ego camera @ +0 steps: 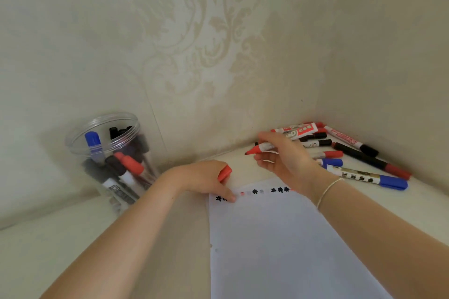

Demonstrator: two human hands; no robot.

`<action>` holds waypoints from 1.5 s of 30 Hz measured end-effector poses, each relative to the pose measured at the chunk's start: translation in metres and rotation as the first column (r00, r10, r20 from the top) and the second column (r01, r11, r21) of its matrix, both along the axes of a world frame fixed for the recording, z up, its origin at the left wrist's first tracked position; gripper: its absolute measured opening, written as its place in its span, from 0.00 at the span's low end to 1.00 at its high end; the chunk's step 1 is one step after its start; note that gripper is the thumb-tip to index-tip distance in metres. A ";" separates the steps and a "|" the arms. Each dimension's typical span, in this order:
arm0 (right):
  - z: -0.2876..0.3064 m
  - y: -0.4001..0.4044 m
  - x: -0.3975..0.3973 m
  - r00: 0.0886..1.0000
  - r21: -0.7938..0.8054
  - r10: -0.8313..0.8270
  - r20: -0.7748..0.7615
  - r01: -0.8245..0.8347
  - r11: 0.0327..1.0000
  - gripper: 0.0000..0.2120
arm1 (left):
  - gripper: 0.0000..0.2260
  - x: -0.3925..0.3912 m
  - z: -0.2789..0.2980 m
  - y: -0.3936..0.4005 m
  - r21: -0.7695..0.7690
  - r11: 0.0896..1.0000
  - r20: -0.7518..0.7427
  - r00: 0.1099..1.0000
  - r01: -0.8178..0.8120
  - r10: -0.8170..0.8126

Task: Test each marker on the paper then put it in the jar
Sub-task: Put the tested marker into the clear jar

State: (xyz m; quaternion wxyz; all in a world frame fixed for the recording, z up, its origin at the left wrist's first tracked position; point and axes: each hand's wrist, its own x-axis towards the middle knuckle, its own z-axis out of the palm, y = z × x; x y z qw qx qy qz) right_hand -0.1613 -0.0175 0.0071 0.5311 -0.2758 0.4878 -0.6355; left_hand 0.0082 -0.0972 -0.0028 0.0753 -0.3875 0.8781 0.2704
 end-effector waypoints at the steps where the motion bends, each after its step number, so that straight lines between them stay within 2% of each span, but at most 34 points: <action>1: -0.004 0.000 0.007 1.000 -0.014 0.002 -0.011 -0.003 1.000 0.08 | 0.23 0.003 -0.001 0.000 0.022 1.000 -0.051 0.999 -0.012 0.013; 6: -0.023 -0.001 0.041 0.977 -0.007 -0.135 -0.163 0.135 0.991 0.13 | 0.21 0.023 -0.014 -0.001 0.117 0.990 -0.341 0.933 -0.084 0.120; 9: -0.030 -0.001 0.055 0.951 -0.018 -0.241 -0.195 0.242 0.970 0.13 | 0.16 0.032 -0.022 0.005 0.156 0.982 -0.422 0.892 -0.102 0.160; 12: -0.035 -0.003 0.068 0.932 -0.004 -0.275 -0.235 0.282 0.959 0.13 | 0.09 0.038 -0.031 0.007 0.185 0.979 -0.471 0.866 -0.090 0.168; 14: -0.041 -0.004 0.076 0.910 0.009 -0.261 -0.322 0.279 0.960 0.13 | 0.17 0.042 -0.035 0.009 0.205 0.975 -0.488 0.856 -0.080 0.173; 16: -0.047 -0.005 0.082 0.878 0.018 -0.243 -0.412 0.274 0.961 0.14 | 0.15 0.045 -0.038 0.009 0.214 0.974 -0.504 0.846 -0.070 0.172; 20: -0.055 -0.006 0.083 0.797 -0.011 -0.254 -0.548 0.297 0.955 0.15 | 0.18 0.046 -0.038 0.009 0.179 0.983 -0.490 0.862 -0.049 0.132; 25: -0.058 -0.003 0.084 0.756 -0.032 -0.273 -0.595 0.317 0.948 0.16 | 0.23 0.048 -0.036 0.013 0.161 0.986 -0.474 0.874 -0.034 0.107; 33: -0.060 -0.006 0.088 0.715 -0.032 -0.245 -0.655 0.298 0.954 0.14 | 0.19 0.050 -0.036 0.012 0.095 0.995 -0.457 0.887 -0.021 0.062; 38: -0.062 -0.007 0.086 0.645 -0.089 -0.282 -0.711 0.315 0.945 0.16 | 0.20 0.050 -0.037 0.011 0.079 0.997 -0.454 0.890 -0.002 0.037; 43: -0.063 -0.006 0.085 0.702 -0.057 -0.256 -0.664 0.294 0.954 0.16 | 0.19 0.052 -0.037 0.011 0.092 0.996 -0.451 0.891 0.000 0.042; 45: -0.063 -0.006 0.087 0.697 -0.056 -0.239 -0.676 0.275 0.960 0.16 | 0.19 0.052 -0.037 0.011 0.091 0.996 -0.449 0.892 -0.003 0.044</action>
